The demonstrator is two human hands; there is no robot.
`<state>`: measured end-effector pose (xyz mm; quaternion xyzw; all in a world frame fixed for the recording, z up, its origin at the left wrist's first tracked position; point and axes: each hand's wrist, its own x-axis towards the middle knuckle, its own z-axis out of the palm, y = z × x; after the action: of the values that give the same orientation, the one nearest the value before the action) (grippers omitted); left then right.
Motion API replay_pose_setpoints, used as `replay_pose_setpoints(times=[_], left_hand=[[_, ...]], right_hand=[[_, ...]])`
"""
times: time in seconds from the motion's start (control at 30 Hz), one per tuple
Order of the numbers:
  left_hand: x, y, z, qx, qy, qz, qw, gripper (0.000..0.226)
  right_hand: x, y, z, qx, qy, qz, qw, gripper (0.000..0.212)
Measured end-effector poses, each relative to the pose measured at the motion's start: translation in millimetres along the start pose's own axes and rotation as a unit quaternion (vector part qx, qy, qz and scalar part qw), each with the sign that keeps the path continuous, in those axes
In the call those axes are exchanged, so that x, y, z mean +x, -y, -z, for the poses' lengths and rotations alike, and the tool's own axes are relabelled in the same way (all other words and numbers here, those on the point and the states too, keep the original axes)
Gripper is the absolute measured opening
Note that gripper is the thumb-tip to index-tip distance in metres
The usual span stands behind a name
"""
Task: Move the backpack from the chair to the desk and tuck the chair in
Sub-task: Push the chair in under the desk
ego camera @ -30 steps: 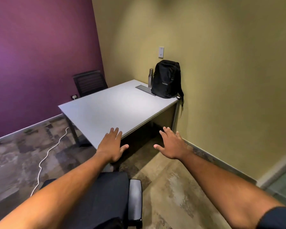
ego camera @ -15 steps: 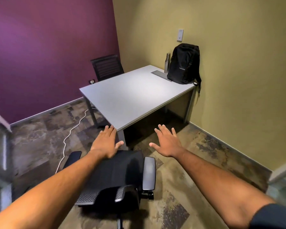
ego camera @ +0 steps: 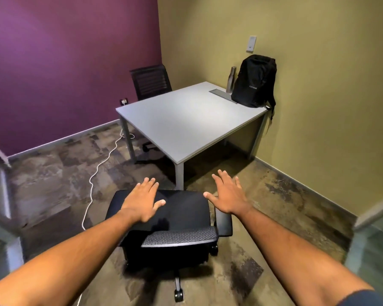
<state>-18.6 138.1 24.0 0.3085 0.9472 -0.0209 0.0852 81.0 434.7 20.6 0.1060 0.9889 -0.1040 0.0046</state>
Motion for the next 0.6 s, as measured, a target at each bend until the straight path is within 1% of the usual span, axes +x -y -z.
replay_pose_setpoints(times=[0.13,0.23,0.43,0.6], left_hand=[[-25,46,-10,0.002,0.011,-0.004,1.000,0.078],[-39,67,-16,0.001,0.012,-0.007,1.000,0.078],[-55,83,-45,-0.036,0.031,0.008,0.999,0.077],[-70,84,-76,-0.083,0.066,0.023,0.994,0.073]], right_hand=[[-19,49,-22,0.033,0.006,-0.016,0.999,0.086],[-29,73,-34,0.039,0.020,-0.023,0.999,0.085],[-35,97,-56,0.026,0.050,-0.004,0.998,0.084],[-37,103,-80,0.026,0.096,0.005,0.995,0.081]])
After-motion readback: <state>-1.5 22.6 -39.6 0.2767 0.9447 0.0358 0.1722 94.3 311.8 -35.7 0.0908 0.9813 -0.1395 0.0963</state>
